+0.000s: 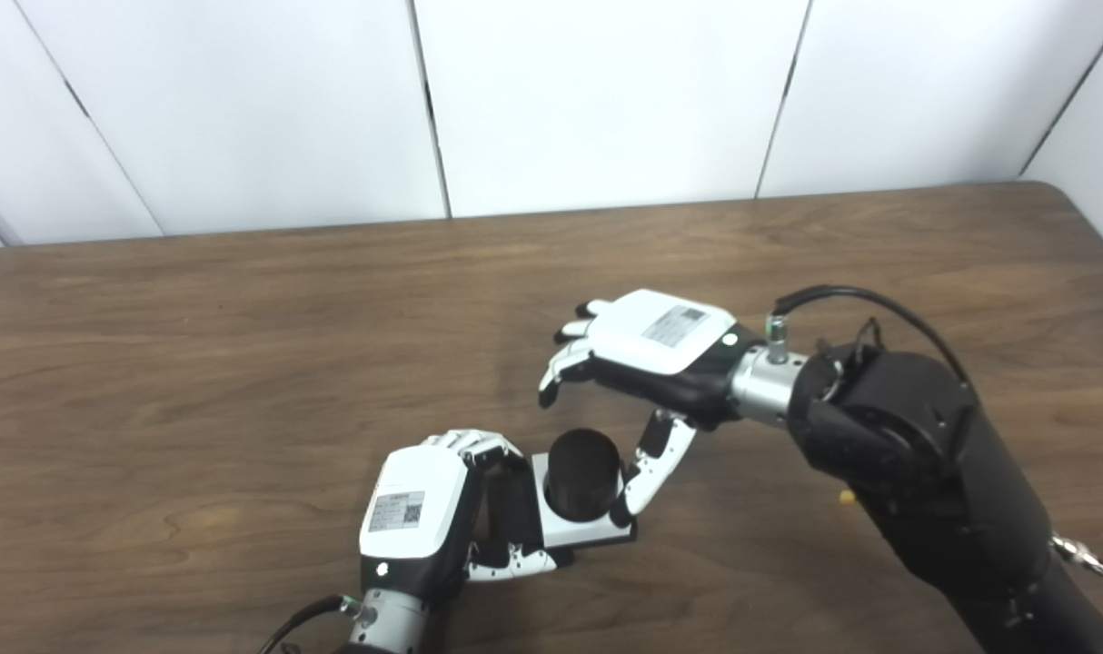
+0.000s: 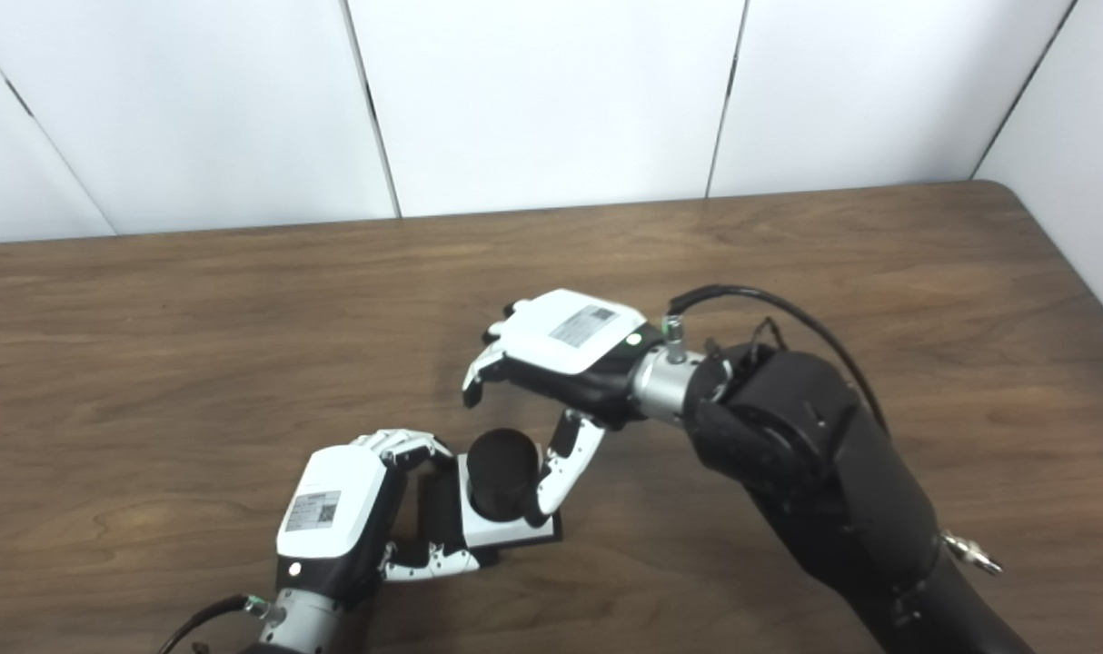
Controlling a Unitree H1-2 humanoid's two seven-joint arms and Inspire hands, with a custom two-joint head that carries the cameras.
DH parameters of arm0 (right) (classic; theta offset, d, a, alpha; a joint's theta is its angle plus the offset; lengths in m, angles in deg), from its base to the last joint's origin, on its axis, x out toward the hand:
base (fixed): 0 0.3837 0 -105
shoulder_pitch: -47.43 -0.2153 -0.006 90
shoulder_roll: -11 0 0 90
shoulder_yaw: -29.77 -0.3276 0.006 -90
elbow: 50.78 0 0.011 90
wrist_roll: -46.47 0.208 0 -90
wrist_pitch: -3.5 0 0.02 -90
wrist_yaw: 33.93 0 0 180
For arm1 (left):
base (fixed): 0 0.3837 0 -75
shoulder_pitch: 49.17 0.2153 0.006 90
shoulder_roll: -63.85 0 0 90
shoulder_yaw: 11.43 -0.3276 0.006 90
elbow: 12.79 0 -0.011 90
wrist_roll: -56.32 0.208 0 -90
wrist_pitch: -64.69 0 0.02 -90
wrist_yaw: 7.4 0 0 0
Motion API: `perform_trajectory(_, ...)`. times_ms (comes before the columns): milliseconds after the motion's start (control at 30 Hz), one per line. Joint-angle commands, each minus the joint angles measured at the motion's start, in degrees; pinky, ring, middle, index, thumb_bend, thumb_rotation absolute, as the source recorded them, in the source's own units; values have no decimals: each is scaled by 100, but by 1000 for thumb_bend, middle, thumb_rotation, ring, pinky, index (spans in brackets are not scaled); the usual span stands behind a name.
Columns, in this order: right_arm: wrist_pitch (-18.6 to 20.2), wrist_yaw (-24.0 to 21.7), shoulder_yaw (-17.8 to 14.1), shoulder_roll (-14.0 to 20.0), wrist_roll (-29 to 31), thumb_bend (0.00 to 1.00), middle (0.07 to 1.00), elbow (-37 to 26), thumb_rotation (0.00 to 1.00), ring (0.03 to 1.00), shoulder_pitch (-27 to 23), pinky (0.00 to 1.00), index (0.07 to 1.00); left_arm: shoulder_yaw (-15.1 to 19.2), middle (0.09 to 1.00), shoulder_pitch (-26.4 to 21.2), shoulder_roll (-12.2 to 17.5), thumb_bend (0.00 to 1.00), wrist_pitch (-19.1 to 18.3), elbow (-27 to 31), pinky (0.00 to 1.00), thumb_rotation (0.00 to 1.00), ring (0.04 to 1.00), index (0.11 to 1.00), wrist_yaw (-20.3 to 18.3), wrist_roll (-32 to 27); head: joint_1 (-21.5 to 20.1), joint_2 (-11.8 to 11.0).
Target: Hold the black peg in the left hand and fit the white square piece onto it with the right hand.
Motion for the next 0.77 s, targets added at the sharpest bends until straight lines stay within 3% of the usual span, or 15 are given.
perform_trajectory(0,51,277,-242,93,110,992,833,-242,482,928,-37,1000,768,-2,708,104,82,510,-65,-62,702,53,746,490,-266,-34,-5,5)
perform_trajectory(267,73,645,-762,134,293,944,853,-304,469,939,326,1000,834,88,704,135,133,510,25,-90,695,51,743,490,-195,-145,-69,-9)
perform_trajectory(733,98,650,-837,255,247,997,861,-326,474,940,402,1000,849,119,706,124,144,510,38,-142,700,55,744,490,-185,-68,-53,-35)
